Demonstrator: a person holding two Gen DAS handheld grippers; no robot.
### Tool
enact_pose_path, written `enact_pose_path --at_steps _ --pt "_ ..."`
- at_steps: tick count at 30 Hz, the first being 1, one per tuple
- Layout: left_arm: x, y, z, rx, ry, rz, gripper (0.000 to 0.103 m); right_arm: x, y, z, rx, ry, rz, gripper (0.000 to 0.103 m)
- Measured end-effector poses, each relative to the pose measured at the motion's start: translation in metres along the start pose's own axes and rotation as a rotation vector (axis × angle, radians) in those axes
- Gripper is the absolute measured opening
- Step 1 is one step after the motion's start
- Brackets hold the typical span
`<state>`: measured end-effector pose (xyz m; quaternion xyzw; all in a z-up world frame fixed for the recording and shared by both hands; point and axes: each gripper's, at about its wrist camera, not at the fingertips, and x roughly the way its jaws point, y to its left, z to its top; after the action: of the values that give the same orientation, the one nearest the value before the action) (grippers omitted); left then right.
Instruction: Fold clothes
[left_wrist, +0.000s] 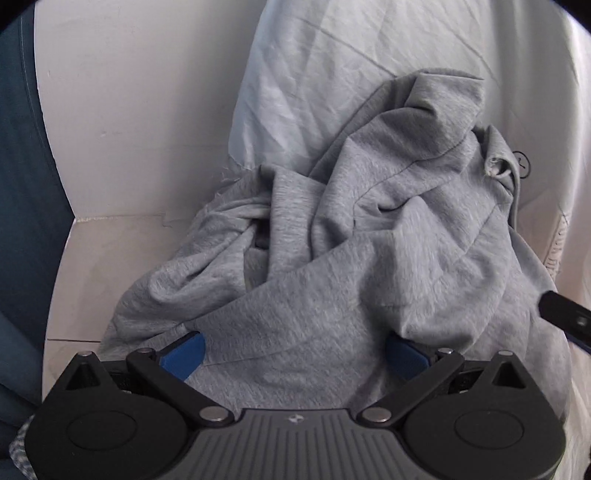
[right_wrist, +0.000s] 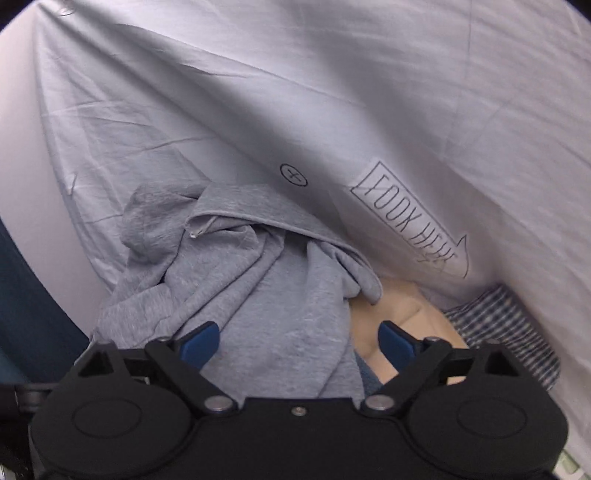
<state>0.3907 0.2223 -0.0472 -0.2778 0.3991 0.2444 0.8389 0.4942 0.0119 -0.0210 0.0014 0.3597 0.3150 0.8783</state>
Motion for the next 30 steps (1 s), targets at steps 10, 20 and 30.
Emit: enact_pose_path --at_steps 10,20,30 --pt "-0.048 -0.003 -0.018 -0.031 -0.122 -0.063 0.009 -0.060 0.016 -0.018 -0.099 -0.225 0.068 0.005" --pt "-0.160 -0.040 -0.055 0.119 -0.206 -0.310 0.007 -0.238 -0.005 -0.083 0.101 -0.514 -0.007 0.005" --pt "-0.243 -0.122 -0.250 0.534 0.068 -0.633 0.007 -0.472 -0.056 -0.299 0.398 -0.566 -0.488 0.004"
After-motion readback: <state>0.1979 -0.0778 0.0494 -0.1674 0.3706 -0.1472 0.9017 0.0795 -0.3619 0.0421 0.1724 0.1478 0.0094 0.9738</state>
